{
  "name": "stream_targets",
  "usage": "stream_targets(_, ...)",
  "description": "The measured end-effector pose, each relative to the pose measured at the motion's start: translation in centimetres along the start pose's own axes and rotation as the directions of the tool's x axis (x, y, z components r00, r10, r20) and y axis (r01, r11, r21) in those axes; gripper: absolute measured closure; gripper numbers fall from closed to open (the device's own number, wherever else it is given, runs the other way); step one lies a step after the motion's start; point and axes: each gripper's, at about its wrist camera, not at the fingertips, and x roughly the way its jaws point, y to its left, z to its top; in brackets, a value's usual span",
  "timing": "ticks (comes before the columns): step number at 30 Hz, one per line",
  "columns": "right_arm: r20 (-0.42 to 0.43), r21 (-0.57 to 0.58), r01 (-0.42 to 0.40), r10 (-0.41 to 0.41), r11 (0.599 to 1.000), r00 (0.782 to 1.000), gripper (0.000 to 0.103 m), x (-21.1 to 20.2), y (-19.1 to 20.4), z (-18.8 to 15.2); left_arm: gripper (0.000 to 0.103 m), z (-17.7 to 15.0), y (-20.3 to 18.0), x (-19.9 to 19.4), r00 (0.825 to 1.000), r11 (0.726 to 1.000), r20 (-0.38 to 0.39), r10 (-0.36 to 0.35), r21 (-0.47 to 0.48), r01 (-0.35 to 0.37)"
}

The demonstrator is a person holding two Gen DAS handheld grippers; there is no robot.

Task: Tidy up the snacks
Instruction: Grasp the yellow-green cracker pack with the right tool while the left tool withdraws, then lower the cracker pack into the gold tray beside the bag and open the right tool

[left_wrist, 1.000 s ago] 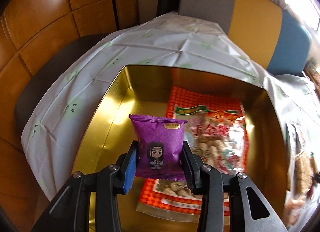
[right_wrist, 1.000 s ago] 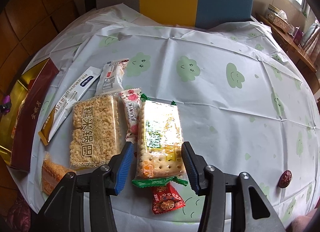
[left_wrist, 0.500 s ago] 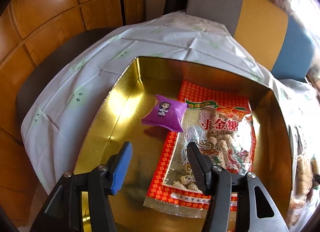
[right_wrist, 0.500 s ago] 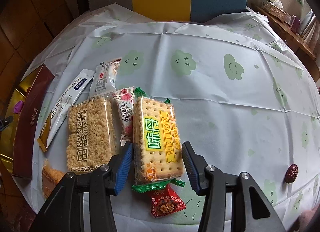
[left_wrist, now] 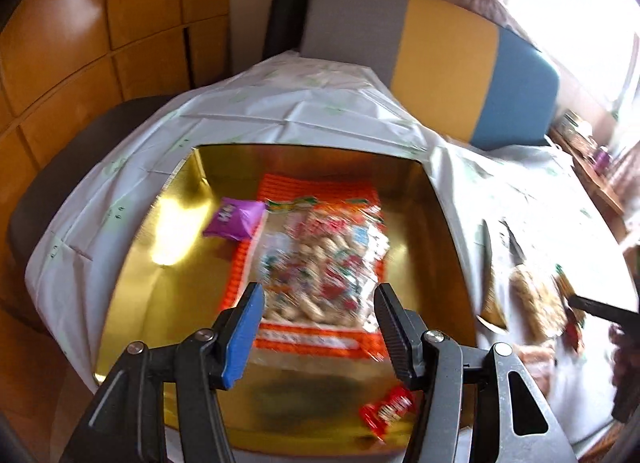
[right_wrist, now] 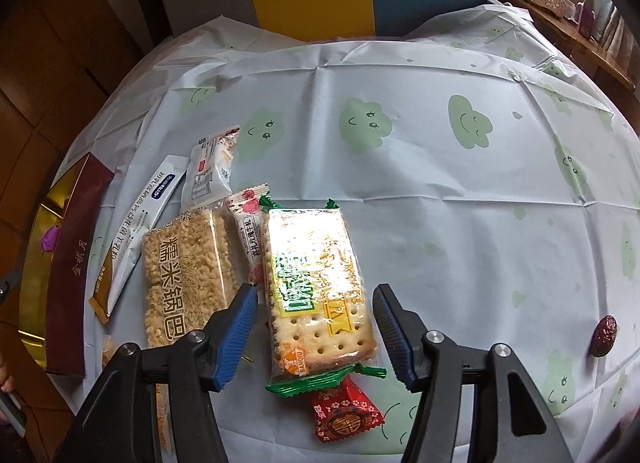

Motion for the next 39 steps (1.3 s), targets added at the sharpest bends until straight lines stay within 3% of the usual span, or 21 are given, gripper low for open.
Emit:
stream_targets(2, 0.003, -0.023, 0.013, -0.013, 1.000, 1.000, 0.052, 0.1, 0.3, -0.2, 0.045, -0.8, -0.6, -0.2, 1.000, 1.000, -0.016, -0.019, 0.004, 0.019)
stream_targets(11, 0.043, -0.086, 0.104, -0.101, 0.991, 0.994, 0.054, -0.4, 1.4, -0.8, 0.045, -3.4, -1.4, -1.1, 0.999, 1.000, -0.031, -0.020, 0.011, 0.020)
stream_targets(16, 0.095, -0.063, 0.096, -0.090, 0.993, 0.991, 0.055, -2.3, 1.0, -0.8, 0.045, -4.3, -0.3, -1.5, 0.999, 1.000, -0.033, -0.004, -0.016, 0.004)
stream_targets(26, 0.120, -0.098, 0.005, 0.007, 0.995, 0.993, 0.055, -4.4, 5.0, -1.7, 0.045, -5.0, 1.0, -1.6, 0.999, 0.999, -0.022, 0.029, -0.031, -0.030)
stream_targets(39, 0.074, -0.248, -0.234, 0.259, 0.940, 0.963, 0.054, -5.7, 19.2, -2.8, 0.045, -5.6, 2.3, -2.1, 0.999, 0.998, -0.002, 0.049, -0.050, -0.049)
